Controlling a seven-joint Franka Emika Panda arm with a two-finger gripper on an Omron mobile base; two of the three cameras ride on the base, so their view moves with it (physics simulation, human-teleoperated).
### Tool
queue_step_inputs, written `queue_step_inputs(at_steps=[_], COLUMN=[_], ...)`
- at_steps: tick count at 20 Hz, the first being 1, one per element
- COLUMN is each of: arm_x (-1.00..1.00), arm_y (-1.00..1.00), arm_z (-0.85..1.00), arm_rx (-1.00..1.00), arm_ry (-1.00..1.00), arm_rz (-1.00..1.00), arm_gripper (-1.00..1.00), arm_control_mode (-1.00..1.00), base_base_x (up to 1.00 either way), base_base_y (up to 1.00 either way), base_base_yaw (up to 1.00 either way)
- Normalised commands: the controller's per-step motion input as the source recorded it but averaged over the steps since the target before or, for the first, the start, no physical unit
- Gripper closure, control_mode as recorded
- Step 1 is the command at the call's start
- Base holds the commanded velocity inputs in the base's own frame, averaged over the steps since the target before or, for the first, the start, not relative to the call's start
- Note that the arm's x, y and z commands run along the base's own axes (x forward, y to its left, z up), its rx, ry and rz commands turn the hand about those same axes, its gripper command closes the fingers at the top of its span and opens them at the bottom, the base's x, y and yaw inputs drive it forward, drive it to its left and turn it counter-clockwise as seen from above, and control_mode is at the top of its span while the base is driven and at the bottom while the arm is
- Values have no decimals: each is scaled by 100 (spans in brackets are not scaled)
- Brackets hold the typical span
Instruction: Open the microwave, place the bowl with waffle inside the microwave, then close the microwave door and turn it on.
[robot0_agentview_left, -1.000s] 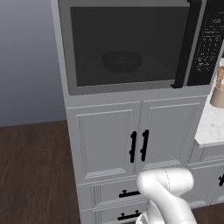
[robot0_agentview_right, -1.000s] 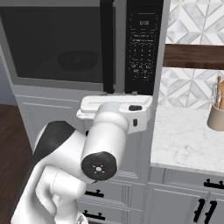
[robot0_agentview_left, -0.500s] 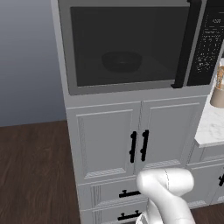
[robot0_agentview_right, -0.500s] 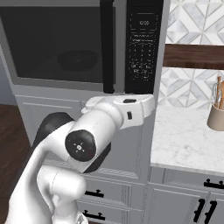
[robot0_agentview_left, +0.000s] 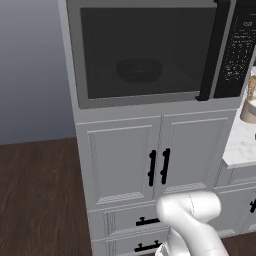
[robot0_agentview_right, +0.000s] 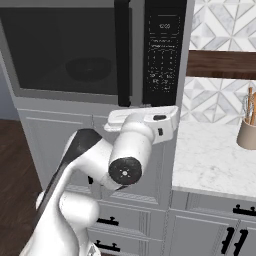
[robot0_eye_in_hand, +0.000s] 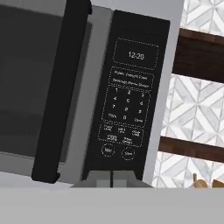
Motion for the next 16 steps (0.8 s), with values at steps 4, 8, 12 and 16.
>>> queue_step_inputs(at_steps=[4, 8, 12, 16], arm_x=[40, 32, 49, 45], arm_y=[-23, -12, 0, 0], arm_z=[10, 0, -9, -1], arm_rx=[-1, -1, 0, 0], arm_ry=[0, 0, 0, 0], arm_rz=[34, 10, 0, 0], arm_gripper=[100, 100, 100, 100], arm_control_mode=[-100, -100, -100, -100], base_base_x=[0, 0, 0, 0], base_base_y=[0, 0, 0, 0], base_base_yaw=[0, 0, 0, 0])
